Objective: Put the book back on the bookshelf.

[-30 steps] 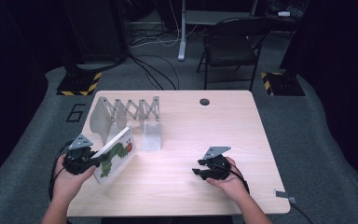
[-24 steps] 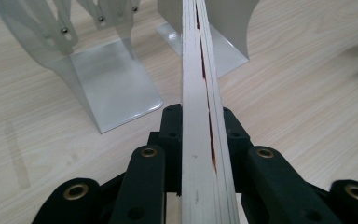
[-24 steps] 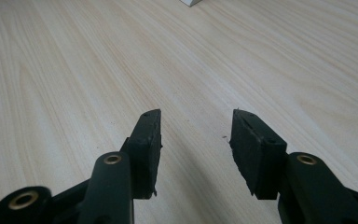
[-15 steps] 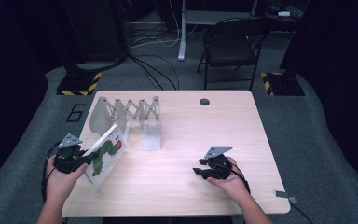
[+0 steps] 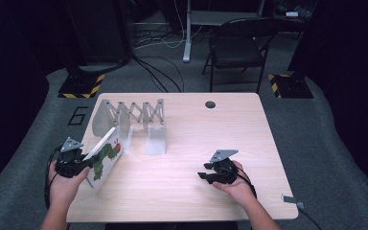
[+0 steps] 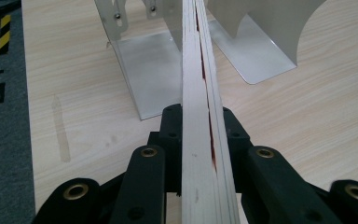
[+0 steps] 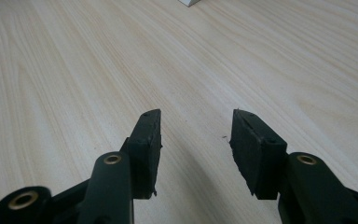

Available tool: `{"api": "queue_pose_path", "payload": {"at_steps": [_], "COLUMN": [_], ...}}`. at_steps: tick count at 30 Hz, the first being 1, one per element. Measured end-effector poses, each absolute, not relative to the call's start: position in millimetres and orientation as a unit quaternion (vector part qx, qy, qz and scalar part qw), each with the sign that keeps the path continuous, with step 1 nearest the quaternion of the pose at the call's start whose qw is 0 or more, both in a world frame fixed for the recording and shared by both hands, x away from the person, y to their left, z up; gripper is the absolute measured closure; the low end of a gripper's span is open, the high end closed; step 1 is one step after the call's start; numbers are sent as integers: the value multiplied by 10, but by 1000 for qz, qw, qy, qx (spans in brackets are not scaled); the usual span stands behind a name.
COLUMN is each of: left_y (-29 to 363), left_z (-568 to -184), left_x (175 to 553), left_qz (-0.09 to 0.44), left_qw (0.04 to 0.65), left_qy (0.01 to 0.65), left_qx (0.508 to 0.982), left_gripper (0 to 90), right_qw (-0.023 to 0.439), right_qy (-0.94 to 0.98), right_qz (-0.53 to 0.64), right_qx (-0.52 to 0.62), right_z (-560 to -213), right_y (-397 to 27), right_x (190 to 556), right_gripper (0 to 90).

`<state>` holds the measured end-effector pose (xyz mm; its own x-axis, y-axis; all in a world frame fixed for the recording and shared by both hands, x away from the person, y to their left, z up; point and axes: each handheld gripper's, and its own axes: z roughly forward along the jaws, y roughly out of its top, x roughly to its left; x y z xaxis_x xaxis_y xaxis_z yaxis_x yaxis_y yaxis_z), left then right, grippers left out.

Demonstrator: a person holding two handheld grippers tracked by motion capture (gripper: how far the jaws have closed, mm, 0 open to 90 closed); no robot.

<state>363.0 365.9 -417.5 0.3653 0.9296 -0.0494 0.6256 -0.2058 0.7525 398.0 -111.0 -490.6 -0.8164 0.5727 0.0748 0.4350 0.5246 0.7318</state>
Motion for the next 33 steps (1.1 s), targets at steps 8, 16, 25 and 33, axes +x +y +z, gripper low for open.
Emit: {"api": "queue_pose_path", "payload": {"at_steps": [8,16,25,33], "left_y": [3624,3590,3538,3529], "left_z": [-4178,-4134,-4047,-3999], "left_x": [3708,3827,3965,4095], "left_qz": [215,227,244,249], "left_qw": [350,351,349,343], "left_qy": [526,542,548,559], "left_qx": [745,729,720,713], "left_gripper": [757,757,757,757], "right_qw": [90,95,94,90], "right_qy": [867,862,860,864], "right_qz": [393,398,401,397], "right_qx": [292,299,300,295], "right_z": [-4895,-4888,-4882,-4884], "right_y": [-1158,-1167,-1185,-1185], "right_x": [3967,3962,3972,3980], "right_gripper": [533,533,533,533]}}
